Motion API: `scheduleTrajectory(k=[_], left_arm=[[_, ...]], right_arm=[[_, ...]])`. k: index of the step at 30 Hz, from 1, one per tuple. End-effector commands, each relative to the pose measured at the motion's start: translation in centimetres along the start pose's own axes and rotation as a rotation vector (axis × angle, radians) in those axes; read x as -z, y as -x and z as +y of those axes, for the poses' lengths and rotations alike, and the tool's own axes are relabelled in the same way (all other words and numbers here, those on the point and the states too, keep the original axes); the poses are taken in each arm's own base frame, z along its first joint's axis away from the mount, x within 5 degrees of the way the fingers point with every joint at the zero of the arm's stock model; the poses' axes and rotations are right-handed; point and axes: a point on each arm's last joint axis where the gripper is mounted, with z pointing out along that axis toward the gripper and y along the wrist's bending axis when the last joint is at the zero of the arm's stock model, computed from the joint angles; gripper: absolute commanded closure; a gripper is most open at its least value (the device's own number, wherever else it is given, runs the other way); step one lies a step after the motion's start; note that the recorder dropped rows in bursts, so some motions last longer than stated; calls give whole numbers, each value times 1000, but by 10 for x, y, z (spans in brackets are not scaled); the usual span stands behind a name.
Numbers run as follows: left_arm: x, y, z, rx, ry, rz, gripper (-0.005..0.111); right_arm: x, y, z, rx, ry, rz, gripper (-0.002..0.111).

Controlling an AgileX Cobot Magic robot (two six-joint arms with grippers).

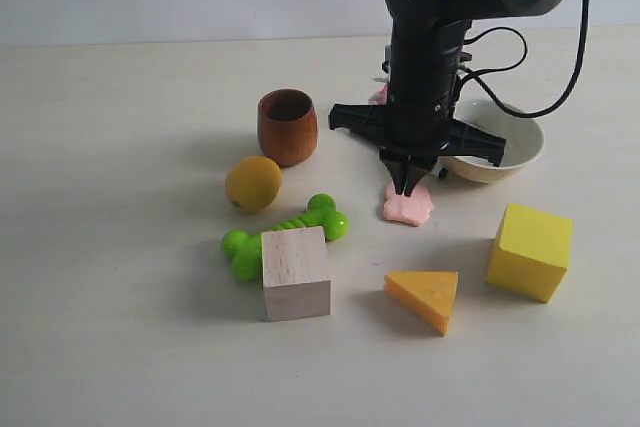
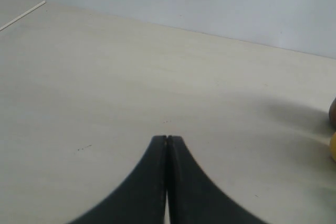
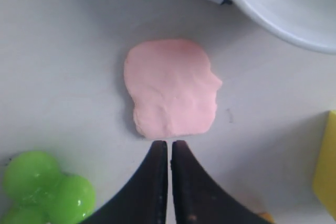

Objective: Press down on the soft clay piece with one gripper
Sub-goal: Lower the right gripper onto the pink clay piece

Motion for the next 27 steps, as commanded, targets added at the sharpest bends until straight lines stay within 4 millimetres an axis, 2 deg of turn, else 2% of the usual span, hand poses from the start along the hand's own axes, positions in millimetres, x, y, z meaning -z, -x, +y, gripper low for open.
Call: scheduleTrajectory(k=[1, 8, 12, 20, 27], left_arm=[[0, 1, 0, -1, -8, -13, 107], [0, 1, 0, -1, -8, -13, 107], [0, 1, 0, -1, -8, -13, 107], [0, 1, 0, -1, -8, -13, 107], [0, 1, 0, -1, -8, -13, 107]], right_arm=[[2, 5, 3, -5, 37, -43, 103], [1, 10, 2, -21, 51, -56, 103], [-8, 13, -5, -57, -2, -16, 103], [-23, 14, -4, -80, -27, 4, 103], [-28, 14, -3, -74, -29, 8, 103]])
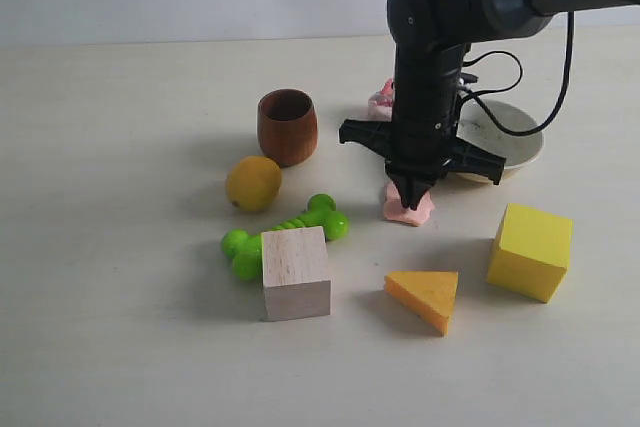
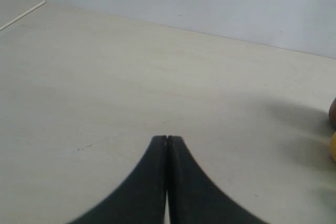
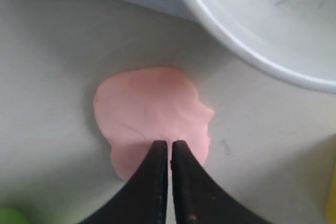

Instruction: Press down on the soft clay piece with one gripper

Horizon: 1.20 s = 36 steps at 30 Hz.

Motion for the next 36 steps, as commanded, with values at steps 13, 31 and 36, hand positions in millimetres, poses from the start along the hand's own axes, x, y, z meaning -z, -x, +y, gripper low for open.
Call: scheduleTrajectory(k=[13, 31, 36], left_arm=[[0, 1, 0, -1, -8, -13, 107], [0, 1, 0, -1, -8, -13, 107], [0, 1, 0, -1, -8, -13, 107]], right_arm=[[-4, 4, 4, 14, 38, -20, 103], [-47, -4, 6, 41, -28, 125, 103], [-47, -5, 5, 46, -37, 132, 103]])
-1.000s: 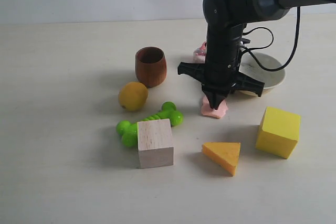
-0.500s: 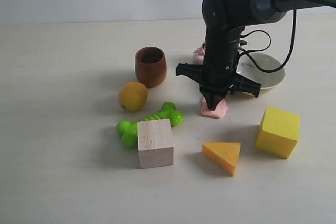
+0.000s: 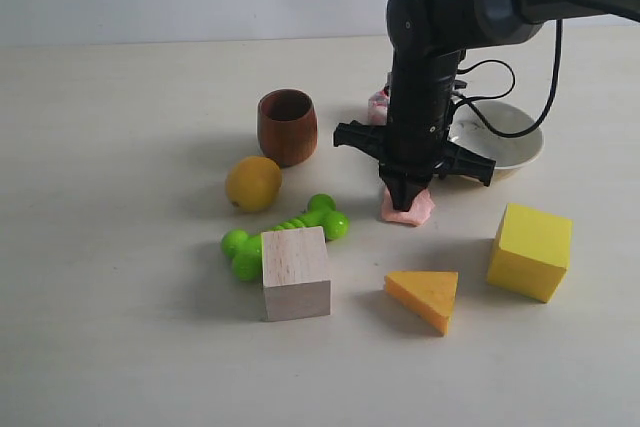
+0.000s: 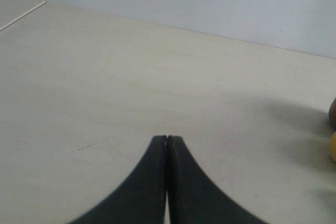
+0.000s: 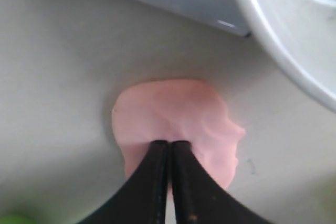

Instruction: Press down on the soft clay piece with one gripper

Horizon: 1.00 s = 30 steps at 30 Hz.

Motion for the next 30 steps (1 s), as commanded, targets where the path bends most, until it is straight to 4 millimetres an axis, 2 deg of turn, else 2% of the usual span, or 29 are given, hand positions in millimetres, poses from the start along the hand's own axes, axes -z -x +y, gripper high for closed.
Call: scheduleTrajectory(k=[1, 10, 18, 30], left_arm=[[0, 1, 0, -1, -8, -13, 107], [0, 1, 0, -1, -8, -13, 107], [0, 1, 0, -1, -8, -13, 107], [0, 1, 0, -1, -8, -13, 107]], right_arm=[[-27, -6, -2, -8, -45, 79, 103], [-24, -7, -2, -2, -49, 85, 103], [-1, -5, -3, 15, -15, 26, 103], [19, -5, -4, 54, 20, -18, 103]])
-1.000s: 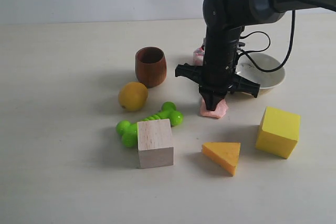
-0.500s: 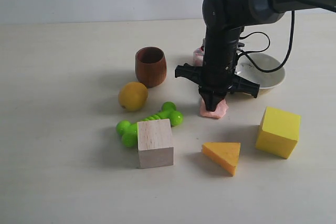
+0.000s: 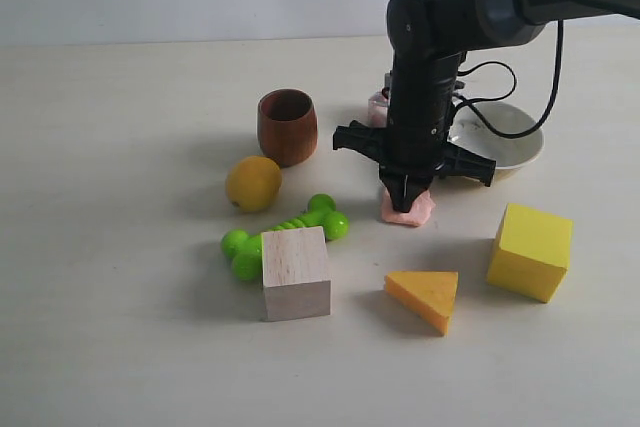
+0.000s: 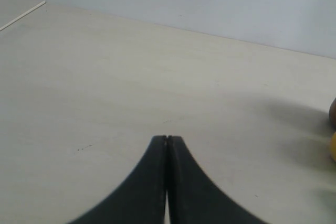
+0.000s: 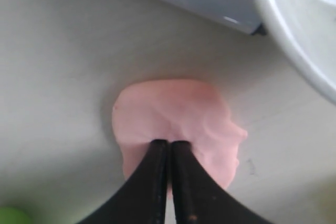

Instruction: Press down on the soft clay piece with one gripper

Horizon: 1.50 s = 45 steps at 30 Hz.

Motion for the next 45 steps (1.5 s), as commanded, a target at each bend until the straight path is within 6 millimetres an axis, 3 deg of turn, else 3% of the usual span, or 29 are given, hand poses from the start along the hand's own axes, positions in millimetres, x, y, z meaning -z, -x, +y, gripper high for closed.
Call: scheduleTrajectory(k=[1, 9, 19, 28, 35, 45], left_arm=[[0, 1, 0, -1, -8, -13, 107], [0, 1, 0, -1, -8, -13, 107], [0, 1, 0, -1, -8, -13, 107], [0, 1, 0, -1, -8, -13, 107], [0, 1, 0, -1, -8, -13, 107], [0, 1, 0, -1, -8, -13, 107]], right_arm=[[15, -4, -3, 24, -2, -9, 103], [30, -3, -5, 43, 5, -61, 103], [30, -5, -3, 89, 8, -56, 103], [29, -5, -2, 93, 14, -55, 103], [13, -7, 3, 95, 36, 0, 103], [13, -7, 4, 107, 41, 4, 103]])
